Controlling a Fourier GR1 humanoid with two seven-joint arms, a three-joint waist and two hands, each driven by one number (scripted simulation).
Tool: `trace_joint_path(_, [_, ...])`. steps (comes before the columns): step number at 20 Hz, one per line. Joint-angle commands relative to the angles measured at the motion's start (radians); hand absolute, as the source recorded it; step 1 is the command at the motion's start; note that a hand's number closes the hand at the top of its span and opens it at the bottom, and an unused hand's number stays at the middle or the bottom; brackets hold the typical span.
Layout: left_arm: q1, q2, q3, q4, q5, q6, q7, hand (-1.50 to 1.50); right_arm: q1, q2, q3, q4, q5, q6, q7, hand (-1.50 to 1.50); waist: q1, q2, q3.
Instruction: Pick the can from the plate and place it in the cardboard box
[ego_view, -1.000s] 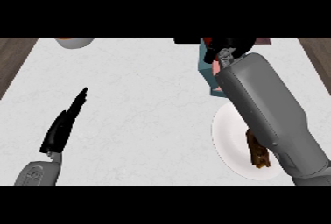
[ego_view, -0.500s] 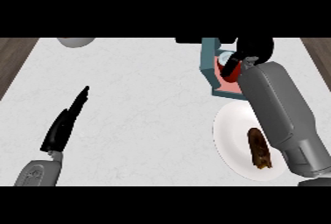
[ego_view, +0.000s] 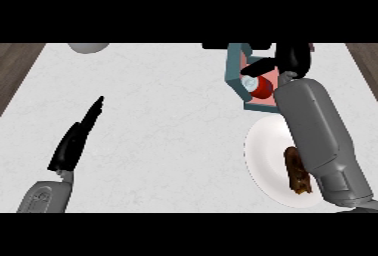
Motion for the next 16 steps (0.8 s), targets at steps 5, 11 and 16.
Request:
trace_joint_path(5, [-0.013,0.028,0.031,0.013,0.021,-0.033,-0.004,0.00,0.024,0.004,-0.207,0.001,-0.233,-0.145,-0.204,-1.50,-0.009,-0.003,-0.001])
trace_joint_path(11, [-0.020,-0.016,0.010,0.047,-0.011,0.008,-0.036,0.00,0.077,0.009,-0.338,0.064,-0.383,-0.274,-0.470,-1.50,-0.004,0.003,0.000])
trace_joint_path(16, [0.023,0.013,0.028,0.002,-0.008,-0.018,-0.027,0.00,0.106,-0.062,-0.376,0.072,-0.465,-0.248,-0.591,-1.50,-0.010,-0.005,-0.001])
